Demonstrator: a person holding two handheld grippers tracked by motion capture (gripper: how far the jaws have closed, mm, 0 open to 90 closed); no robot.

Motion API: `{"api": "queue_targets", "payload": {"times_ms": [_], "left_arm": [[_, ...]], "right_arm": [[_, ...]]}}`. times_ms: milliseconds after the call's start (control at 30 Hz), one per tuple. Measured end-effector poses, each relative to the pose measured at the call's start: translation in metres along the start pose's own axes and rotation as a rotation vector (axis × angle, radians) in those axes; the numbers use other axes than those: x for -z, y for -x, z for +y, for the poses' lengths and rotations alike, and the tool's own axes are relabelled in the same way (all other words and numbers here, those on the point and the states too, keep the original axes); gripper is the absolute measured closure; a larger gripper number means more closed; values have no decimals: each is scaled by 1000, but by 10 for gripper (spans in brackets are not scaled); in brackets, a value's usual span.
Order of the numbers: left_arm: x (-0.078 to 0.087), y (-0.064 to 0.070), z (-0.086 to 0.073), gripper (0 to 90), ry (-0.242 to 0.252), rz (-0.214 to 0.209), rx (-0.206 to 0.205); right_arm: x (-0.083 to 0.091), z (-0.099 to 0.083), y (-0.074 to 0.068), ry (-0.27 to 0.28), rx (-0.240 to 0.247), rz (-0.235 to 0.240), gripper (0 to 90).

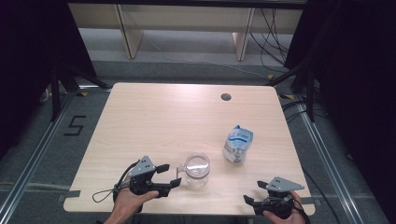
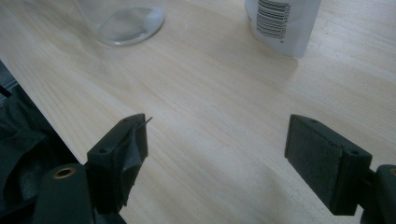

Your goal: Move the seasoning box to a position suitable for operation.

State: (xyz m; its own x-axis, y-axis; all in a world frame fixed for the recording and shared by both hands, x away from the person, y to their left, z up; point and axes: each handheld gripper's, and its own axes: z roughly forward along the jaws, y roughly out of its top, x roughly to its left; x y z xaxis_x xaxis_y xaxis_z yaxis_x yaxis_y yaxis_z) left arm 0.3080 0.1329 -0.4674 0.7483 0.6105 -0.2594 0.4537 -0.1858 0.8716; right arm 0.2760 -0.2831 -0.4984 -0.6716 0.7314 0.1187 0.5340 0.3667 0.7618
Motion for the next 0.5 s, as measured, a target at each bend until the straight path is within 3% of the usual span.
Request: {"api": "queue_targets", "payload": {"times_ms": [33, 67, 133, 167, 200, 233, 400, 467, 500], "left_arm": [[0, 2, 1, 292, -4, 4, 12], [1, 3, 2, 294, -6, 6, -4], [2, 6, 4, 303, 4, 12, -4], [2, 7, 5, 307, 8, 17, 6], [4, 7, 6, 309, 7, 18, -12], [3, 9, 7, 311, 20, 22, 8], [4, 9, 11, 325, 32, 23, 23], [3, 8, 13, 341, 34, 24, 4], [2, 9, 14, 344, 36, 24, 18]], "right_arm": [[0, 0, 0, -4, 1, -12, 221], [0, 1, 0, 0, -4, -26, 220], [-2, 1, -1, -2, -8, -6, 221], [-2, 1, -1, -4, 5, -13, 221], [-2, 1, -1, -6, 6, -13, 221], [-3, 2, -1, -9, 5, -5, 221], [-3, 2, -3, -9, 8, -25, 221], [-4, 2, -2, -18, 2, 1, 221], [-3, 2, -2, -14, 10, -10, 221]]}}
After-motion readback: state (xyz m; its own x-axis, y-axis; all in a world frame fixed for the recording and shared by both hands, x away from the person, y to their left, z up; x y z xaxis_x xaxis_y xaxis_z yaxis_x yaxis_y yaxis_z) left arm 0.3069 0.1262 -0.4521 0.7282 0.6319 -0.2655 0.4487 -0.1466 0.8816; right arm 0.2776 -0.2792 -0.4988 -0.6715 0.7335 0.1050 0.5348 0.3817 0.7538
